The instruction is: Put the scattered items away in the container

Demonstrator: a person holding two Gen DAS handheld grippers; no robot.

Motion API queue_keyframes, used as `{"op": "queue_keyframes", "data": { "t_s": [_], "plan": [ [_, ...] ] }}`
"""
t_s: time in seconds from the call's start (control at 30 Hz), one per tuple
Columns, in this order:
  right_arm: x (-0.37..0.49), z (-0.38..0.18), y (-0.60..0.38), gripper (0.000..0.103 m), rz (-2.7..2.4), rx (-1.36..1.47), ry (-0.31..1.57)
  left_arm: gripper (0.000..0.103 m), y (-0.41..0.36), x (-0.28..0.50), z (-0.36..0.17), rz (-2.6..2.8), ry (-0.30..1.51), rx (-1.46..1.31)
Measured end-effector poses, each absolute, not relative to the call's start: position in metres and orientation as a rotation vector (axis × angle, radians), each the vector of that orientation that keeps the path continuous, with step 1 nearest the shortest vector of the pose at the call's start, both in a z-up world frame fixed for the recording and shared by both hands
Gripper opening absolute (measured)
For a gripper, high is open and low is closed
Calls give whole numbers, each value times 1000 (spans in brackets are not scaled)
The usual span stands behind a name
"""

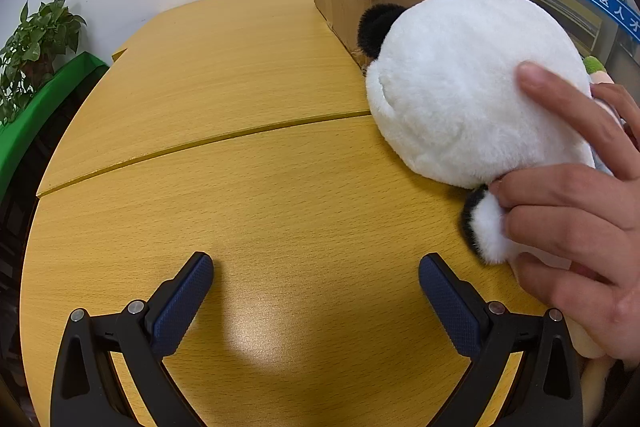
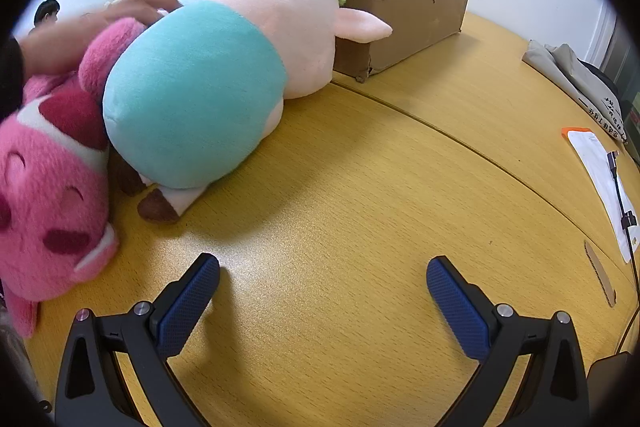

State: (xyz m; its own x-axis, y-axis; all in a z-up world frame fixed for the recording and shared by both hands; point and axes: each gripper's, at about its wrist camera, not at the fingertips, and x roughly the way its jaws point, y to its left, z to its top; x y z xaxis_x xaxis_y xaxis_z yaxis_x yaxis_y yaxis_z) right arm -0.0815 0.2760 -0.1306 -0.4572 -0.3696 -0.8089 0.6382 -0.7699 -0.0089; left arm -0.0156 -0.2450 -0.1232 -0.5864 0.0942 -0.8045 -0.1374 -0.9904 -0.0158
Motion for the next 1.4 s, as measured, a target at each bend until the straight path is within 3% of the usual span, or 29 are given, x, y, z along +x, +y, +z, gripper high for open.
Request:
{"op": "queue_keyframes", "data": {
  "t_s": [1.4],
  "plan": [
    [-81, -131, 276, 103, -2226, 1128, 419, 103, -243, -13, -122, 2686, 73, -1358]
  ]
}}
